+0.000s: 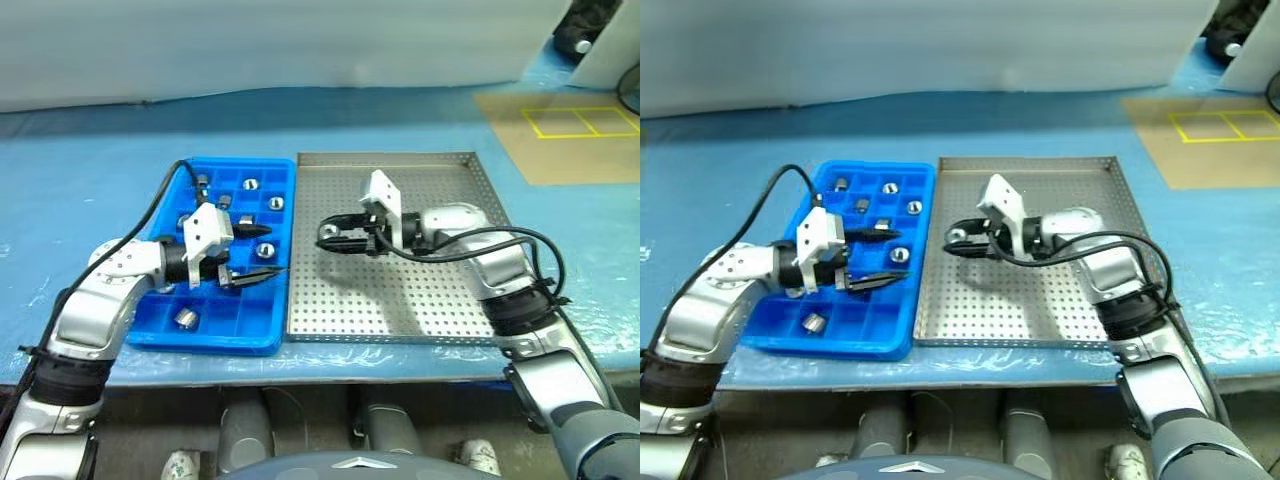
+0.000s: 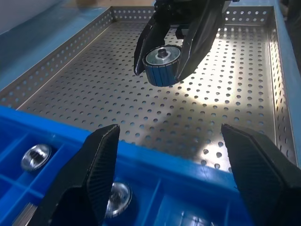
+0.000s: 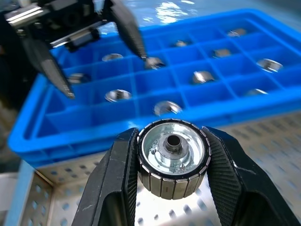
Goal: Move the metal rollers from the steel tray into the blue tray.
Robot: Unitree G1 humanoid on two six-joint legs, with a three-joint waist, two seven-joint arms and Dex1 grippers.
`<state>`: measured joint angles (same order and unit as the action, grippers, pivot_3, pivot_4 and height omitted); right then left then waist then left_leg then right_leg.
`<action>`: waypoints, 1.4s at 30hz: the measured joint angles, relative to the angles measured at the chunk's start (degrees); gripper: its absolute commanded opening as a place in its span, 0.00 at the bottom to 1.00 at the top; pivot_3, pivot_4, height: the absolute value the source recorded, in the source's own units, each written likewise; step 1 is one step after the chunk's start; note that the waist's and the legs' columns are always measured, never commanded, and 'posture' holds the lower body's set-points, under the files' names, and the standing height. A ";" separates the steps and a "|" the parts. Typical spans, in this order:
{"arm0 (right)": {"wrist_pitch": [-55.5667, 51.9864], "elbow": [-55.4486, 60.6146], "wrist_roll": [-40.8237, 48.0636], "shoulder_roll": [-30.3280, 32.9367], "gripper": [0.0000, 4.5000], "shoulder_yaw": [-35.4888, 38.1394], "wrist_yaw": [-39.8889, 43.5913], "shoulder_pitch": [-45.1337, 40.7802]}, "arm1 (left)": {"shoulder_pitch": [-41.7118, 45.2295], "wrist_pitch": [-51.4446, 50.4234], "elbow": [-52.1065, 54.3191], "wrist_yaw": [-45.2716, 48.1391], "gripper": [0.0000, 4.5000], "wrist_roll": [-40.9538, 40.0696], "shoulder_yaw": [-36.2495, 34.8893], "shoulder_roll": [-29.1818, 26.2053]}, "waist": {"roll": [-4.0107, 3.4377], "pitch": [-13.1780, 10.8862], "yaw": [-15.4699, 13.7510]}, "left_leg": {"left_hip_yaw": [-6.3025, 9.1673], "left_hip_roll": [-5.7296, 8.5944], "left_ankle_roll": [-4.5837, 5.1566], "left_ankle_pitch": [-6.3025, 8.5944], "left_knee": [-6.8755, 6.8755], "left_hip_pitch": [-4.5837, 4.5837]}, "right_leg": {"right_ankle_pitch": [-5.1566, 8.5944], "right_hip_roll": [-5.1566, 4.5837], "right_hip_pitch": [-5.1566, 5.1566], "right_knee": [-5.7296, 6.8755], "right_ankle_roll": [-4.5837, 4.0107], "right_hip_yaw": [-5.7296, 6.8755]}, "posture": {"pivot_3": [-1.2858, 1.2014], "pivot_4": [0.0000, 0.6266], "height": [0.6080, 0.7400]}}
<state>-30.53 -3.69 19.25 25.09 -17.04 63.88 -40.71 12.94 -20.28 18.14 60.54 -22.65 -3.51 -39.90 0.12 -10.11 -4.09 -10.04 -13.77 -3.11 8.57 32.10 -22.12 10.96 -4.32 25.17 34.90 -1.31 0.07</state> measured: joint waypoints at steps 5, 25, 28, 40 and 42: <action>3.47 -5.67 -1.39 -4.20 0.36 -4.01 4.79 -2.20 | -8.39 -3.99 8.47 -4.33 0.81 -2.11 -5.76 -2.23 | 0.02 -0.01 -2.62 | 0.08 0.01 0.00 0.00 -0.03 -0.13 | 0.01 -0.04 0.01 -0.07 -0.01 0.11 | 0.63 0.24 1.00; 5.67 -8.60 -4.09 -11.38 0.44 -11.62 13.98 -1.01 | -20.04 -11.29 20.62 -12.41 0.81 -7.76 -13.45 -4.38 | 0.02 -0.01 -6.17 | 0.29 -0.02 -0.17 -0.09 -0.21 -0.17 | 0.22 -0.02 0.07 -0.03 0.32 0.26 | 0.67 0.24 1.00; 6.71 -8.65 -4.61 -10.49 0.65 -11.57 14.92 -1.01 | -19.69 -11.29 20.62 -12.78 0.81 -7.80 -13.18 -4.38 | 0.03 -0.01 -6.19 | 0.30 -0.02 -0.18 -0.09 -0.21 -0.17 | 0.23 -0.02 0.07 -0.03 0.32 0.26 | 0.67 0.24 1.00; 6.24 -8.90 -5.17 -9.60 0.87 -9.39 12.63 -1.34 | -13.33 -9.89 16.95 -11.45 0.81 -7.52 -9.15 -4.61 | 0.03 0.00 -6.05 | 0.30 -0.02 -0.23 -0.13 -0.21 -0.17 | 0.06 0.01 0.09 -0.01 0.05 0.25 | 0.63 0.24 1.00; 6.22 -8.90 -5.13 -9.14 0.87 -8.11 12.27 -1.90 | -11.96 -9.30 15.82 -11.03 0.81 -7.39 -8.23 -4.61 | 0.03 0.00 -5.99 | 0.29 -0.01 -0.25 -0.14 -0.20 -0.16 | 0.05 0.01 0.08 0.03 0.03 0.24 | 0.63 0.24 1.00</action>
<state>-24.32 -12.59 14.12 15.94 -25.15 76.16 -42.61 0.98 -29.58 33.95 49.51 -30.04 -11.74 -44.51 0.15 -10.12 -10.08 -9.74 -13.77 -3.36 8.42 31.90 -22.28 11.01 -4.31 25.26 34.92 -1.28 0.31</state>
